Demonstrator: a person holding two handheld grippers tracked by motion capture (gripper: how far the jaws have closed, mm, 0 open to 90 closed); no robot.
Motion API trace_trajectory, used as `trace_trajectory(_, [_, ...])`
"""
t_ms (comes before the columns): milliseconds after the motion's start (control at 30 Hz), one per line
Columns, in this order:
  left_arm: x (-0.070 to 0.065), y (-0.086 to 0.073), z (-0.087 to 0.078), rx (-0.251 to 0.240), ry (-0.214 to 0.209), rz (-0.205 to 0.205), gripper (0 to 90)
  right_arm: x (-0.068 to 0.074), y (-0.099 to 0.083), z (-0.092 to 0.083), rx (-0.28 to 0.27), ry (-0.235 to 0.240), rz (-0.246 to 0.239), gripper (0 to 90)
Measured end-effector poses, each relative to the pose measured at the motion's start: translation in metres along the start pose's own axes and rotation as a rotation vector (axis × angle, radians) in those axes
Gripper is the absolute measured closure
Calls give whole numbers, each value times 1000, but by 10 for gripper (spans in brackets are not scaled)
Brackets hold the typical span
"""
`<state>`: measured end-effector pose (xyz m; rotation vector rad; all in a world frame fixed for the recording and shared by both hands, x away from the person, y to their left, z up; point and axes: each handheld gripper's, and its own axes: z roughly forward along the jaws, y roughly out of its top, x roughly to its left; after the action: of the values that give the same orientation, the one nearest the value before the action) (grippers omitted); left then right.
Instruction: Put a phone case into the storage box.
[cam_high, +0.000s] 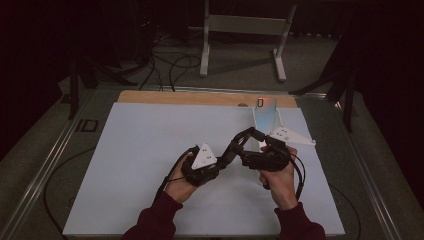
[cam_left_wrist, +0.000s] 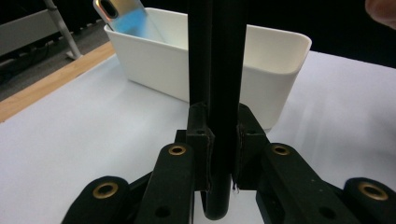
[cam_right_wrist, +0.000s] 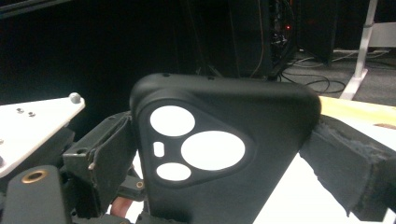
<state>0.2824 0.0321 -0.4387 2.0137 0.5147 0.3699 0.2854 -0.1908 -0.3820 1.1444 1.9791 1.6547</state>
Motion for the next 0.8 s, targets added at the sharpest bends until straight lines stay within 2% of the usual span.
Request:
trace_trajectory(500, [-1,2,-2,-27,-10,-9,803,1,-1,5,1,5,15,105])
trace_trajectory(800, [0,3,-2,-31,-12,-12,801,7,3,5,6,-10,-11,130])
